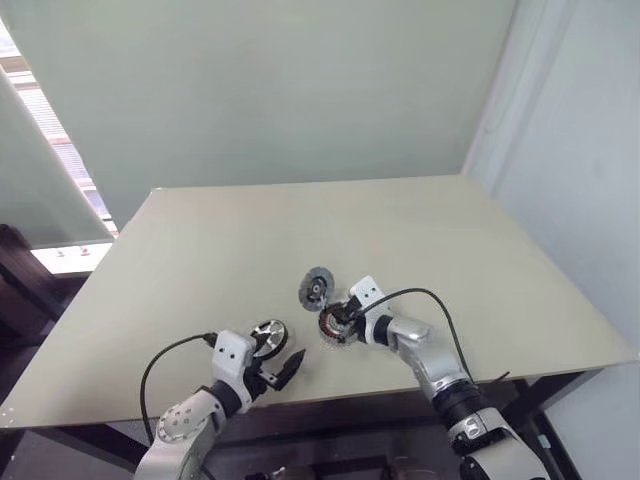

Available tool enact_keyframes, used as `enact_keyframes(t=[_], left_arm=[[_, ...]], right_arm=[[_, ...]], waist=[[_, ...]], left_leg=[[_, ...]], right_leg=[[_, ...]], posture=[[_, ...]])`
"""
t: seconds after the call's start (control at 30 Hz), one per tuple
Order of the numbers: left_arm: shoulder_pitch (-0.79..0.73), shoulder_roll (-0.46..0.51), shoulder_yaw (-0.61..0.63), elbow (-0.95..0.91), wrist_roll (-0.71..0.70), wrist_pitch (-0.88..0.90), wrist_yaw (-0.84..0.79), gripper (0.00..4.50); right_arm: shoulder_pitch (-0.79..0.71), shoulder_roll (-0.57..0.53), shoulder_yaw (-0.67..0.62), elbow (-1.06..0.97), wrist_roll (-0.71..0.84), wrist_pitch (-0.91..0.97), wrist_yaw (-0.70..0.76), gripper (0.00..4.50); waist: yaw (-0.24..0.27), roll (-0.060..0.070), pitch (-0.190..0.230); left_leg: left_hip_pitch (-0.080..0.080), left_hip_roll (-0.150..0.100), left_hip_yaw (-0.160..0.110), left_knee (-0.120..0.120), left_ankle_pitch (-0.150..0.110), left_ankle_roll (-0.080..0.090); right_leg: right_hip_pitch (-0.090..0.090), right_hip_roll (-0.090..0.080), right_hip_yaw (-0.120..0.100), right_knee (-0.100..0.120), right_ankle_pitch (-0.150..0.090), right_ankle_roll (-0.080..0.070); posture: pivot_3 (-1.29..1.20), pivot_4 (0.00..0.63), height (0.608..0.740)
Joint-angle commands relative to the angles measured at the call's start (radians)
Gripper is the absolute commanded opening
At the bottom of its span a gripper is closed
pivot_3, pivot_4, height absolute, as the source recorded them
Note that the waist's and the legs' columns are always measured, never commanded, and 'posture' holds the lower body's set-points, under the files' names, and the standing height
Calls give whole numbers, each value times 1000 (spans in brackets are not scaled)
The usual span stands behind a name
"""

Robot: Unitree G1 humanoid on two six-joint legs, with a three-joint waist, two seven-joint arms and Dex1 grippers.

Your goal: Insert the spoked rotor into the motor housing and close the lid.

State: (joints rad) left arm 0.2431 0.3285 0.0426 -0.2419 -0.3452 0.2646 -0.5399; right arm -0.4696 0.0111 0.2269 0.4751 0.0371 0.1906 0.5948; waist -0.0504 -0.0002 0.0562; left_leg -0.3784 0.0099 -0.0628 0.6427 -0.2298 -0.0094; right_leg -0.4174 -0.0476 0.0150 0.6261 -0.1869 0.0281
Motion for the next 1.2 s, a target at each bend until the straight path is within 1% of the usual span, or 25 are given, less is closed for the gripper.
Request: enact_keyframes(t=[0.03,0.1,0.13,0.27,0.43,0.5,0.6,0.7,0.77,0.83,0.9,1.0,1.17,1.2], left_arm=[[61,-49,70,-140,-212,153,43,4500],[108,-69,96,-201,-328,270,79,4500],[124,-73,104,-216,-359,304,94,4500],[152,-137,163,-192,-462,361,180,4500],[111,-225,242,-124,-560,397,291,4500],[80,-262,283,-91,-640,435,362,4500],[34,-286,323,-35,-715,485,442,4500],[-7,-295,348,34,-748,509,496,4500],[-36,-302,361,72,-742,496,517,4500],[-71,-320,385,108,-765,485,556,4500],[-102,-340,399,127,-772,464,582,4500],[-145,-371,419,148,-780,429,623,4500],[-172,-398,429,159,-784,408,654,4500],[-175,-404,432,160,-788,401,661,4101]], right_arm=[[10,-10,-2,-95,27,-1,28,30],[19,-15,-2,-114,26,4,31,30],[22,-17,-2,-121,26,6,32,30],[35,-25,1,-151,32,3,45,30],[48,-35,11,-179,31,8,59,30],[53,-39,14,-192,32,11,62,30],[59,-45,15,-216,35,22,64,30],[63,-53,15,-241,36,32,63,30],[67,-58,16,-251,36,36,61,30],[71,-63,15,-259,36,38,59,30],[76,-68,15,-266,36,40,57,30],[82,-73,14,-271,38,42,54,30],[85,-81,8,-277,40,46,49,30],[86,-84,7,-278,41,47,48,0]], waist=[[-1,0,0],[-1,0,0],[-1,0,0],[0,1,1],[0,0,1],[0,0,0],[0,-1,0],[0,-1,0],[1,-1,0],[1,-1,0],[1,-1,0],[1,-1,0],[0,-1,0],[0,-1,0]], left_leg=[[0,0,0,0,0,0],[0,0,1,0,0,0],[0,0,1,0,0,0],[0,0,0,0,-1,-2],[0,0,0,2,-2,-4],[0,0,0,3,-2,-4],[0,0,0,3,-2,-3],[-1,0,0,3,-1,-2],[0,0,0,2,0,0],[0,-1,-1,2,0,0],[1,-1,-1,2,-2,-3],[2,-1,-2,3,-2,-4],[1,-1,-2,5,-3,-4],[1,-1,-2,5,-3,-4]], right_leg=[[0,0,0,0,0,0],[0,-1,0,-1,0,0],[0,-1,0,-1,0,0],[-3,-1,-1,0,0,0],[-2,-1,-1,-1,0,0],[-2,-1,-1,-1,0,0],[-1,-1,-1,-1,0,0],[-1,-1,-1,-1,0,0],[0,-1,-1,-1,0,0],[1,-1,-2,-1,0,0],[2,-1,-2,-1,0,0],[3,-1,-2,-2,0,0],[4,-1,-3,-4,0,0],[3,-1,-3,-4,0,0]], posture=[[0,0,740],[0,0,740],[0,0,740],[0,0,740],[0,0,740],[0,0,740],[0,0,740],[0,0,740],[0,0,740],[0,0,740],[0,0,740],[0,0,740],[0,0,740],[0,0,740]])
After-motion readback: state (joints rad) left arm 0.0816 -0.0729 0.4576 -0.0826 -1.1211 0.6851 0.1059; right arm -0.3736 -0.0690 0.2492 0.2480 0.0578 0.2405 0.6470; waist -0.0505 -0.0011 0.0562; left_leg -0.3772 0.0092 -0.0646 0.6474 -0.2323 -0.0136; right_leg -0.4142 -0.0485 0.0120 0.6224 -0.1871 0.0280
